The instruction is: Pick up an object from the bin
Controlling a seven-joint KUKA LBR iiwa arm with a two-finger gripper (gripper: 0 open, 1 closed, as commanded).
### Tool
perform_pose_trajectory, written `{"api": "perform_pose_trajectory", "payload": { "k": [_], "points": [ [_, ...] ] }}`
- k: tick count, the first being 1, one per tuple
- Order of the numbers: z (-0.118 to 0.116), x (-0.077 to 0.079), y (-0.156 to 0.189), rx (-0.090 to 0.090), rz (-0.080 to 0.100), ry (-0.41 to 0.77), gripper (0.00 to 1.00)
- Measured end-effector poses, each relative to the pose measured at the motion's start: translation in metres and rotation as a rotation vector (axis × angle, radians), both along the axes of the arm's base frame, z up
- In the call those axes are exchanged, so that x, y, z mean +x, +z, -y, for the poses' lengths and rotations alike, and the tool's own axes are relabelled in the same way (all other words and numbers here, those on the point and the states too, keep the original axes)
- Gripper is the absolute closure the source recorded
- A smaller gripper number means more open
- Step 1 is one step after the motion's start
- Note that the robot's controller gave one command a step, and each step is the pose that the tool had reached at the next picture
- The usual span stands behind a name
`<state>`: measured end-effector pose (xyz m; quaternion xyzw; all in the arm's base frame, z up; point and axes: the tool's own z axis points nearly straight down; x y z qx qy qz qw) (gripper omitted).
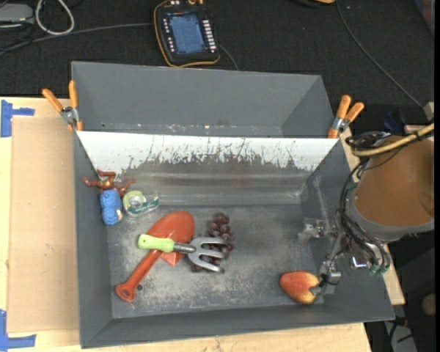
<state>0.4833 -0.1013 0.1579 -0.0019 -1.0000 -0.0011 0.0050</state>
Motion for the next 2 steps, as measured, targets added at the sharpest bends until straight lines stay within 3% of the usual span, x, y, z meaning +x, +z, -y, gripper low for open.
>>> {"api": "perform_pose_trajectory", "payload": {
  "k": [1,2],
  "points": [
    [-0.001,0.002,0.004,-0.001,0.008,0.006,0.0],
    [0.008,-0.004,-0.088,-0.001,0.019,0.208,0.0]
  ]
}}
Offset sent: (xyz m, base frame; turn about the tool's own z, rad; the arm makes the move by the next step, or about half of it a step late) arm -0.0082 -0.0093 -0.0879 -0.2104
